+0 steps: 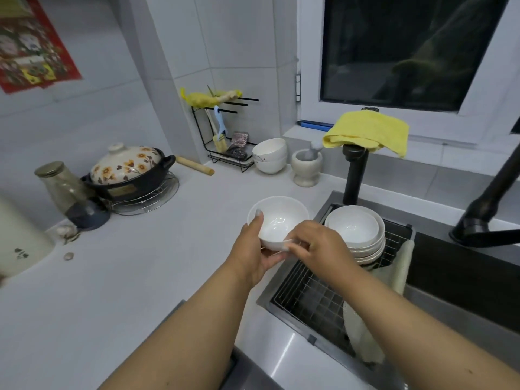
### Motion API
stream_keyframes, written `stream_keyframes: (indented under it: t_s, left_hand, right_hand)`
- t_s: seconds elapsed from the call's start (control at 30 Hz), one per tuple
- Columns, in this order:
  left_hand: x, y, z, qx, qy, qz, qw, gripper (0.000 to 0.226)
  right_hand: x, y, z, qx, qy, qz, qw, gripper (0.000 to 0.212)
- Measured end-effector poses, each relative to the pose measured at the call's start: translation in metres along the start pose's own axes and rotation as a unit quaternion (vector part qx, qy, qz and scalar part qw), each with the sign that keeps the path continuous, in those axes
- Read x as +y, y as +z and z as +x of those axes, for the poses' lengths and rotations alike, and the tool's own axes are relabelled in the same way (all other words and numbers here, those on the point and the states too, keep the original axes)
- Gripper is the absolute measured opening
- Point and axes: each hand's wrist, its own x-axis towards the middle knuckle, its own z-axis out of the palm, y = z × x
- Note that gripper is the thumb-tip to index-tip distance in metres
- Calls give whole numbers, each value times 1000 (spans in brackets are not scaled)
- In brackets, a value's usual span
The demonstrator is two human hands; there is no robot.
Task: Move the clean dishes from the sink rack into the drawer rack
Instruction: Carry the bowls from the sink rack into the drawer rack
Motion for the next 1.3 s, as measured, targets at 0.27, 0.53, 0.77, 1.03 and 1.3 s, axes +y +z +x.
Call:
stream_keyframes:
  t_s: [0.27, 0.53, 0.77, 1.03, 1.3]
  left_hand:
    - [11, -65, -45, 136, 60, 12, 989, 30]
    - [18, -160, -129, 221, 101, -32, 969, 42]
    - [-3, -245, -242, 312, 138, -59, 938, 52]
    - [-60, -327, -389, 450, 139, -44, 881, 52]
    - [-120, -389, -546, 582, 125, -41, 802, 45]
  right_hand:
    - [-68, 41, 17, 126, 107, 174, 971, 23]
    - [-156, 108, 16, -206, 268, 473, 814, 35]
    - [-249, 170, -27, -385, 277, 529, 704, 33]
    - [-370, 234, -123, -485, 255, 492, 677, 24]
    - [-481, 278, -232, -556, 222, 452, 662, 23]
